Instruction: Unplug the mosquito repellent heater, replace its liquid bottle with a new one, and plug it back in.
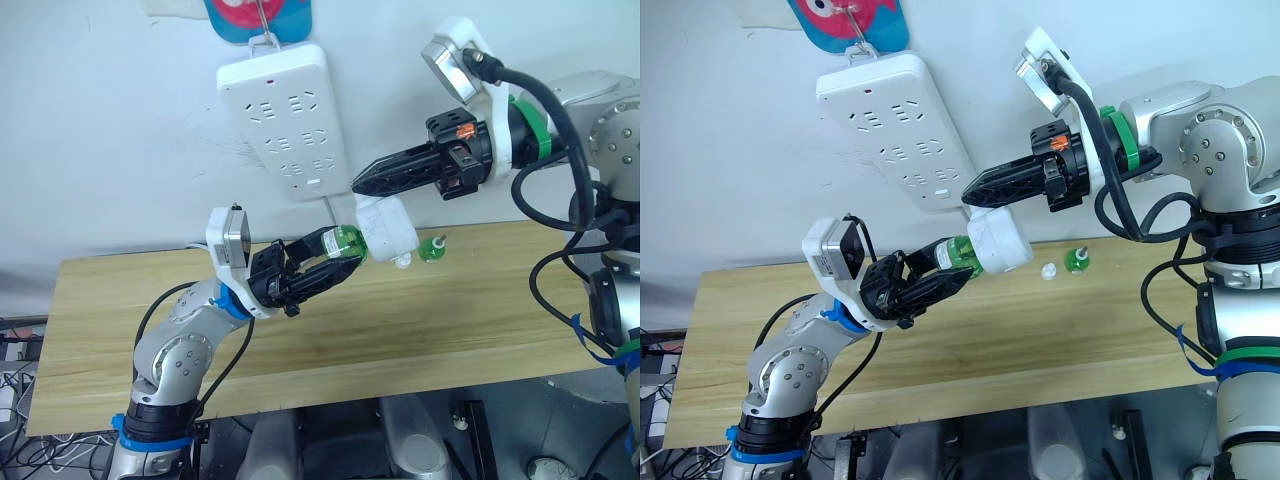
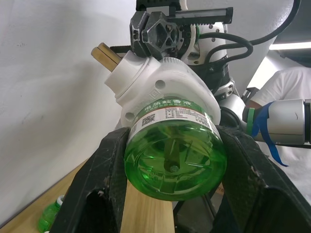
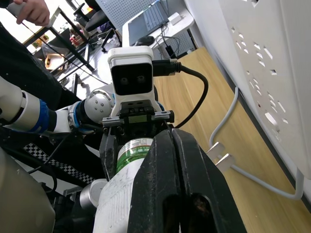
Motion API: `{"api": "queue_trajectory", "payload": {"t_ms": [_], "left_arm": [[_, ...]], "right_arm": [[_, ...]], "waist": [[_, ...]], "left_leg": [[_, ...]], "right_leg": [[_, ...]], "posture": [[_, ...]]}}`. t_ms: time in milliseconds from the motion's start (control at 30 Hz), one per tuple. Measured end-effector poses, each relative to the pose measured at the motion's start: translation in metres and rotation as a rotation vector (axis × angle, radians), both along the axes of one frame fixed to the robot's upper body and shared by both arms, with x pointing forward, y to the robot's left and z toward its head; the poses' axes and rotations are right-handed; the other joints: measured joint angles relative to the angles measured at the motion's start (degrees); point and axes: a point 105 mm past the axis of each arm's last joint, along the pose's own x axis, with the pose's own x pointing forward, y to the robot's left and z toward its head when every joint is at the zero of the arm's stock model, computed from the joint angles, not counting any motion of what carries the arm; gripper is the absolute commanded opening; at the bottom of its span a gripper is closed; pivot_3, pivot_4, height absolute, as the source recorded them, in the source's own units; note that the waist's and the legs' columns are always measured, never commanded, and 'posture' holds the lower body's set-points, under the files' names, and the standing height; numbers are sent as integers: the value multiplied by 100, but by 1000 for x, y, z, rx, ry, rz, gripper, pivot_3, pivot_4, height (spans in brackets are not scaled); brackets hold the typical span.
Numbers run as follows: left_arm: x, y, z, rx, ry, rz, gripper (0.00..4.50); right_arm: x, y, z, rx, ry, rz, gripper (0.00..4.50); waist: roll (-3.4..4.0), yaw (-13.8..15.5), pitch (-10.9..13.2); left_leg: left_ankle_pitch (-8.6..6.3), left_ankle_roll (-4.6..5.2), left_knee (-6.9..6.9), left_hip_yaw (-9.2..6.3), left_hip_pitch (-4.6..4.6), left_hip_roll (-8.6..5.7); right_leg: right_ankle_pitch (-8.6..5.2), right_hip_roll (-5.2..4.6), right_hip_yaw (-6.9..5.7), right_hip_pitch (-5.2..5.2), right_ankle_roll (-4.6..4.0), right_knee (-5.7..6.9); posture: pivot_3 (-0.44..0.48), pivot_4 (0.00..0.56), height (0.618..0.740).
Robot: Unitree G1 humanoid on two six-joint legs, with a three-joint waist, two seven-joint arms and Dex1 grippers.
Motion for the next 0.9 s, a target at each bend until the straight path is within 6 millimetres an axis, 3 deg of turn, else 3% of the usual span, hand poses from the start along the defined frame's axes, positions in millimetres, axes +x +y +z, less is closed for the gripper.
{"api": "queue_trajectory", "payload": {"t_ms": [567,800,900], "left_arm": [[-2,-1,-2,-5,7,-5,2327],[-5,3,-2,-11,-17,5,2327],[-4,7,-1,-2,-28,18,2327]], "right_arm": [[-1,-1,-1,-7,21,-10,50],[-7,-10,24,86,80,-9,50],[-9,-18,26,105,115,-32,50]], "waist": [[0,2,0],[0,5,0],[0,10,0]], "left_leg": [[0,0,0,0,0,0],[0,0,-2,-1,0,0],[0,0,-2,1,0,-1]], "right_leg": [[0,0,-1,0,0,0],[0,-1,-2,-1,0,-2],[0,-1,-1,0,0,-1]], "posture": [[-255,333,740],[-258,315,740],[-260,313,740]]}}
